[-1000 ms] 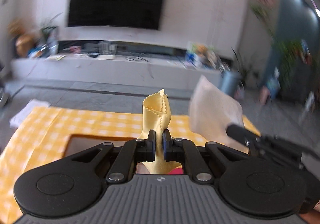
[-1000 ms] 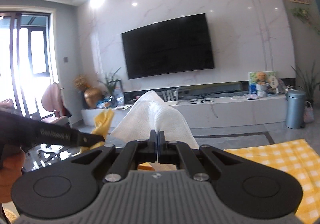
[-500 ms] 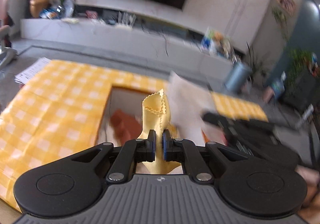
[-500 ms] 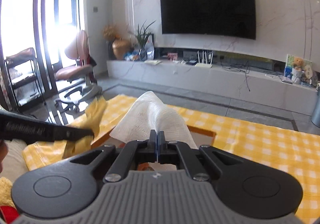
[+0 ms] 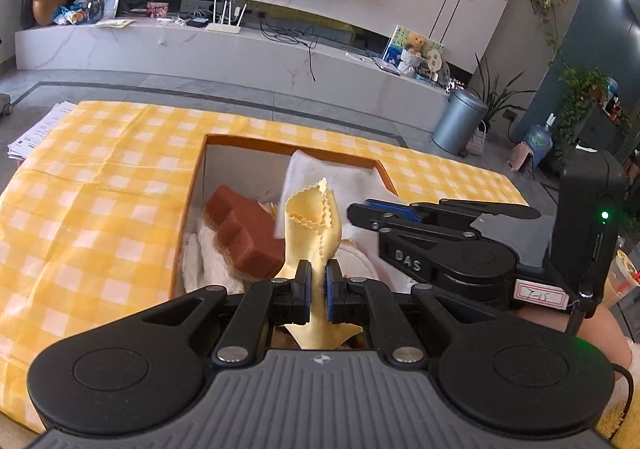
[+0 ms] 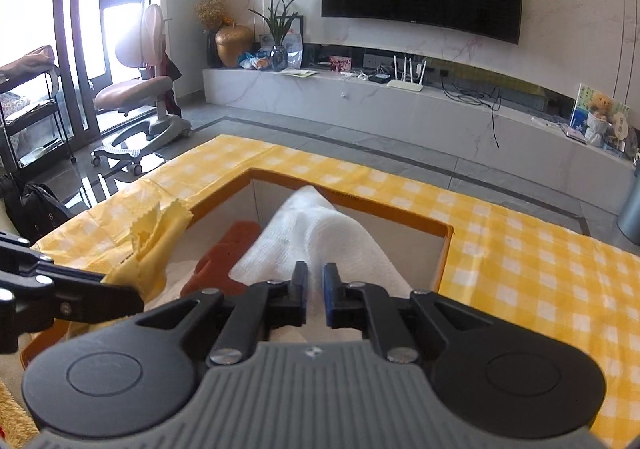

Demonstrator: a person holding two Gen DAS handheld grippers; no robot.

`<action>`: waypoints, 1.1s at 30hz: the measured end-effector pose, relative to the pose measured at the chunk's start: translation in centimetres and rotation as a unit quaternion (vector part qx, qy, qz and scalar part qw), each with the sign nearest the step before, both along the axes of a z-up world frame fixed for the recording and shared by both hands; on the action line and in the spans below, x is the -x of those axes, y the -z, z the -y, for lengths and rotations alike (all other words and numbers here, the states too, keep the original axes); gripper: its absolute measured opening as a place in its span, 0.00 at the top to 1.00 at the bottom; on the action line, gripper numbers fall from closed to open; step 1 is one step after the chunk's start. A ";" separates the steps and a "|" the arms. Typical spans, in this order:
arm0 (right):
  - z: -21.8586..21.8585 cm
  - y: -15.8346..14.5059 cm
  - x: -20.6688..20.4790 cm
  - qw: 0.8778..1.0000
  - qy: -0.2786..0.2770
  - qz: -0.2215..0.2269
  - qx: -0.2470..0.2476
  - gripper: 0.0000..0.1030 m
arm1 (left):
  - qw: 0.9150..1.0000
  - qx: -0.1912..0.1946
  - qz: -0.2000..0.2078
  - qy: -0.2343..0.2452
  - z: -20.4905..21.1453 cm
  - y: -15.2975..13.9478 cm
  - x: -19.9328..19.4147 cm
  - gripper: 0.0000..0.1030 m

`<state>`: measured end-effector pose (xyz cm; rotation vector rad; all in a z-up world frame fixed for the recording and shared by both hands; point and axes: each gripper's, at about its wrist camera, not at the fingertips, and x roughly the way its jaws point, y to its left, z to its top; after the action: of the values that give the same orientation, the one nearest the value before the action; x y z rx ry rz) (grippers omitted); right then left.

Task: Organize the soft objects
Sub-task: 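Carry the cloth in the left tool while the right tool carries the tissue pack to the box, then open the right tool over the box while the left tool releases the cloth inside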

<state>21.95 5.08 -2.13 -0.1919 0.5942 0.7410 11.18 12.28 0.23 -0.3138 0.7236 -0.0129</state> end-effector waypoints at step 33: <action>7.7 -4.6 1.0 0.993 0.062 -0.014 -0.095 0.19 | 0.994 -0.047 -0.041 0.085 7.6 2.6 -0.5 0.17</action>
<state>20.97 -2.57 2.45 0.0313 0.5530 0.6752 11.67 4.66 -2.32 -0.1622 0.8276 -0.1275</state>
